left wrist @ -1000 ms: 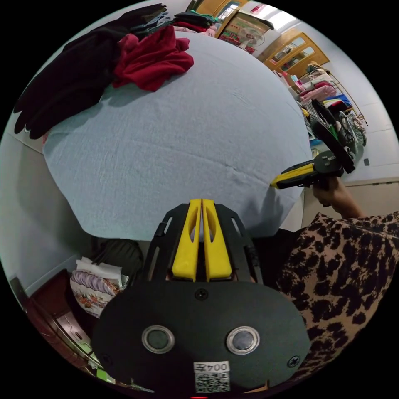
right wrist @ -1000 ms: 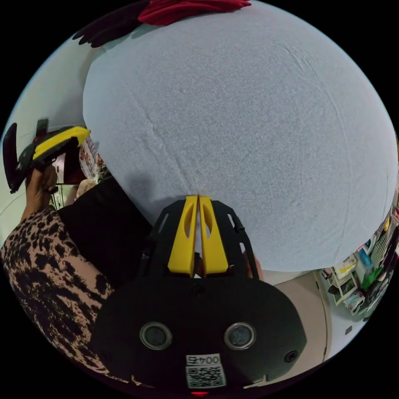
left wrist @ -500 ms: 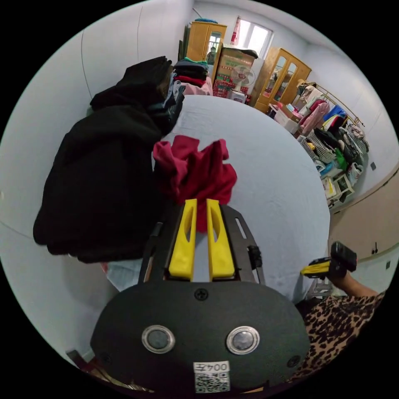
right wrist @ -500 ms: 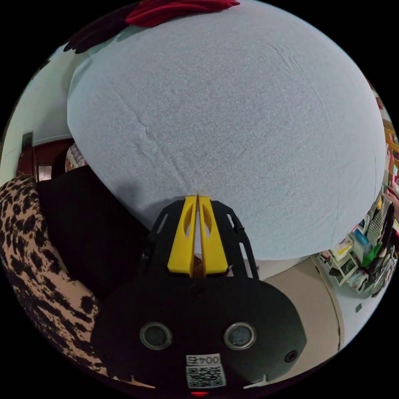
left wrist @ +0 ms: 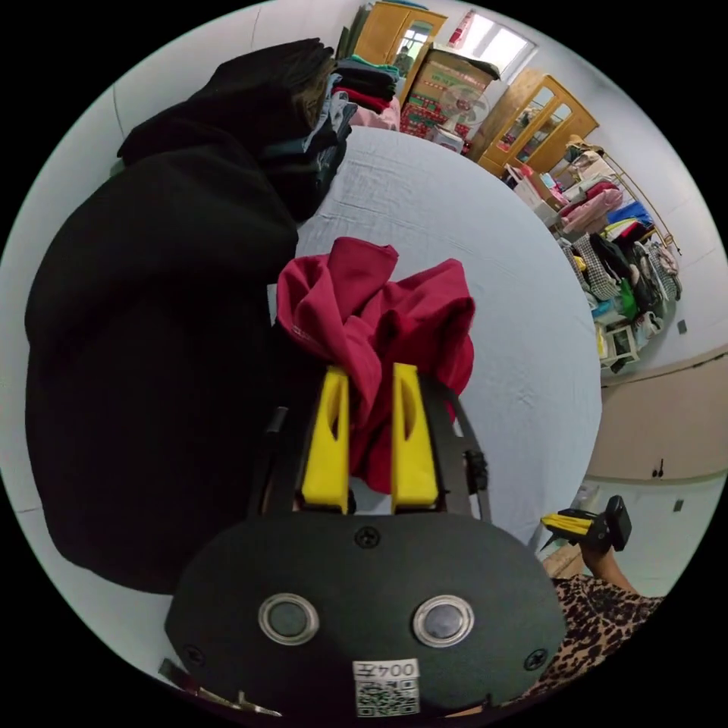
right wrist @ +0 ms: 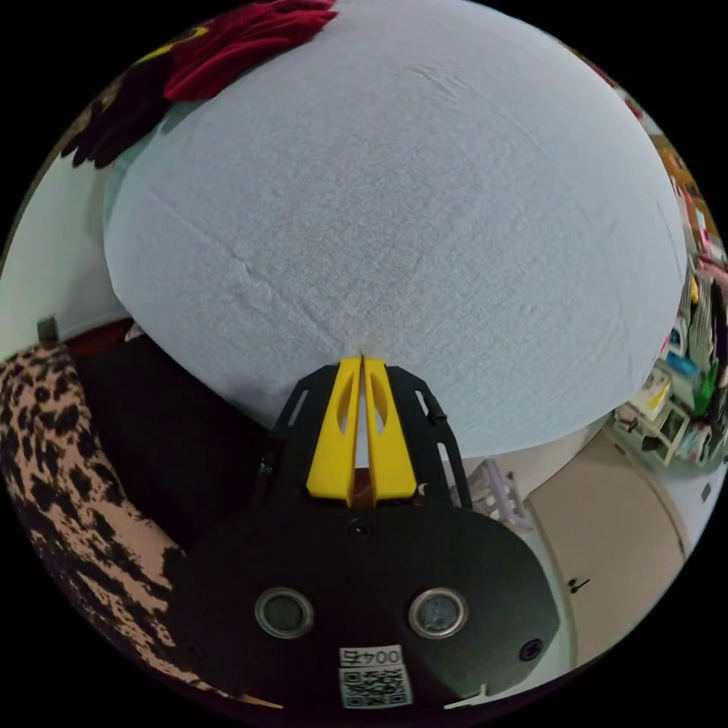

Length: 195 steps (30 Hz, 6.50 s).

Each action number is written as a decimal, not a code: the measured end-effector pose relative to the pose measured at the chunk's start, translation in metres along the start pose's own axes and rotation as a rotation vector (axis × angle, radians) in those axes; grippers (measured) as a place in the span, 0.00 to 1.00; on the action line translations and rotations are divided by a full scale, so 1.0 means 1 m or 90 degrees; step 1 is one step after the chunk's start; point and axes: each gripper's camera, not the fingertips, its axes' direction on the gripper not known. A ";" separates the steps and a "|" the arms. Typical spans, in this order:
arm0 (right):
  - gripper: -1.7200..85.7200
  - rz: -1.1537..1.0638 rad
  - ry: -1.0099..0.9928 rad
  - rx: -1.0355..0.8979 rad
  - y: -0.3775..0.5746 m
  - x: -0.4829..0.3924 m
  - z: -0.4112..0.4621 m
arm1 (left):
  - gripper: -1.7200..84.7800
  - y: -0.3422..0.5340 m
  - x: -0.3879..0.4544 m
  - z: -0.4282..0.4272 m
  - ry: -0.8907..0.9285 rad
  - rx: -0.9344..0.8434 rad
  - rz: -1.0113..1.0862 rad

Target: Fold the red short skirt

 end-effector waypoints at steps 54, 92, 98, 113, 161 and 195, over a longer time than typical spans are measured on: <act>0.01 -0.051 0.019 -0.007 0.012 0.002 -0.025 | 0.21 0.166 0.313 0.272 0.074 -0.102 0.375; 0.01 0.038 -0.007 0.093 0.086 0.047 0.004 | 0.15 0.135 0.072 0.288 0.134 -0.150 0.391; 0.01 0.106 -0.041 0.140 0.114 0.059 0.010 | 0.19 0.053 0.080 0.296 0.083 -0.131 0.472; 0.03 0.183 0.064 0.192 0.179 0.052 0.018 | 0.20 -0.027 0.103 0.321 0.118 -0.234 0.556; 0.02 0.133 -0.515 0.894 0.582 0.155 -0.198 | 0.05 -0.047 0.047 -0.249 0.913 0.144 0.262; 0.07 0.249 -0.169 0.625 0.364 0.169 -0.290 | 0.19 -0.174 0.010 -0.160 0.616 0.148 -0.084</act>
